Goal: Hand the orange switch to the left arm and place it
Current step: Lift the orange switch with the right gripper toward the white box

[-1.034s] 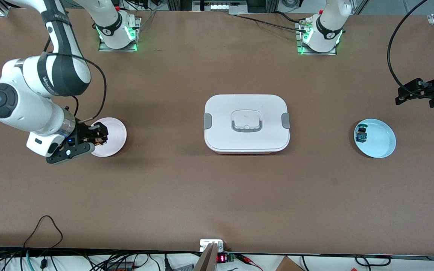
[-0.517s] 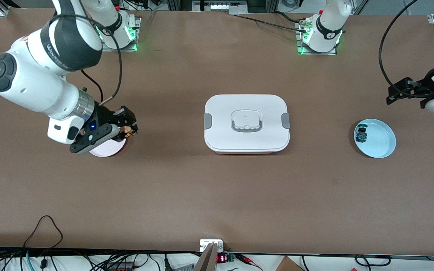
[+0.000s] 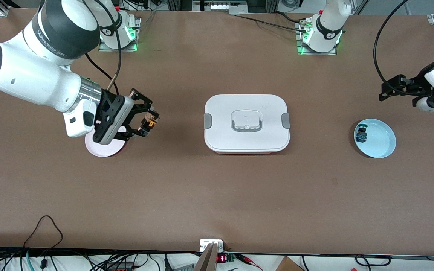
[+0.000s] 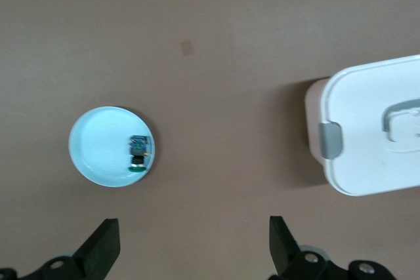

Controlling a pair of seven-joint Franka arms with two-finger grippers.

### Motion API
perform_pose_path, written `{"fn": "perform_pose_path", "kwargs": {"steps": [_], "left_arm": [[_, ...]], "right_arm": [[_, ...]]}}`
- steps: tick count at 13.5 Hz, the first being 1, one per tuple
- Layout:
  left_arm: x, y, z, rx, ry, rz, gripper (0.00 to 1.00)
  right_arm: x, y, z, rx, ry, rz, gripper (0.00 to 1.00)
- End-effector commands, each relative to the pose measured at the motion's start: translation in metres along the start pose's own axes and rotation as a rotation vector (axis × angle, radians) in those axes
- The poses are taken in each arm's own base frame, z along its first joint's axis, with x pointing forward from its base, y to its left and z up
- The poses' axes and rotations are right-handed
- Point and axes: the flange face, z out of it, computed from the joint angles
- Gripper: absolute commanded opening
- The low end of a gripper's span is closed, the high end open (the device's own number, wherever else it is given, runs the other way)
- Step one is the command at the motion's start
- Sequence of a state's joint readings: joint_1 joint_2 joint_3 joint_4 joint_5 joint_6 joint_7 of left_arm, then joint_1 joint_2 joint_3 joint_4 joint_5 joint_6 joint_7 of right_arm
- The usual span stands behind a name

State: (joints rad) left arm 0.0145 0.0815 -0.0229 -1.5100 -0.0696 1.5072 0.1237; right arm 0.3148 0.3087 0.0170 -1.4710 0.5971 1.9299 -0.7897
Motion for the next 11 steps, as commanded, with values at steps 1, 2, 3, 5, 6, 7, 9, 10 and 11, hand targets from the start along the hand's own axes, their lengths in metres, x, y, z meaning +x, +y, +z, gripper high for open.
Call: {"fn": "perform_pose_path", "kwargs": {"steps": [1,2,3,5,6,7,9,10,11], "left_arm": [[0.015,0.004,0.022,-0.056,-0.069,0.005,1.0],[0.015,0.009,0.021,-0.075,-0.075,0.01,1.0],[0.014,0.012,0.021,-0.1,-0.083,0.012,1.0],[0.01,0.007,0.021,-0.224,-0.092,0.043,1.0],[0.008,0.006,0.021,-0.303,-0.103,0.044,1.0],[0.009,0.01,0.019,-0.38,-0.091,0.043,1.0],[0.011,0.021,0.021,-0.556,-0.105,0.007,1.0],[0.018,0.026,0.027,-0.648,-0.119,-0.018,1.0],[0.023,0.033,0.032,-0.742,-0.131,-0.033,1.0]], "right_arm": [[0.013,-0.008,0.014,0.068,0.106,-0.204,0.0],[0.014,-0.006,0.021,0.085,0.136,-0.266,0.0],[0.015,-0.006,0.024,0.091,0.162,-0.346,0.0],[0.022,-0.014,0.033,0.151,0.266,-0.453,0.0],[0.023,-0.014,0.04,0.182,0.325,-0.476,0.0],[0.028,-0.02,0.049,0.215,0.396,-0.51,0.0],[0.037,-0.029,0.069,0.261,0.52,-0.576,0.0],[0.04,-0.032,0.081,0.282,0.575,-0.59,0.0],[0.042,-0.036,0.086,0.301,0.619,-0.581,0.0]]}}
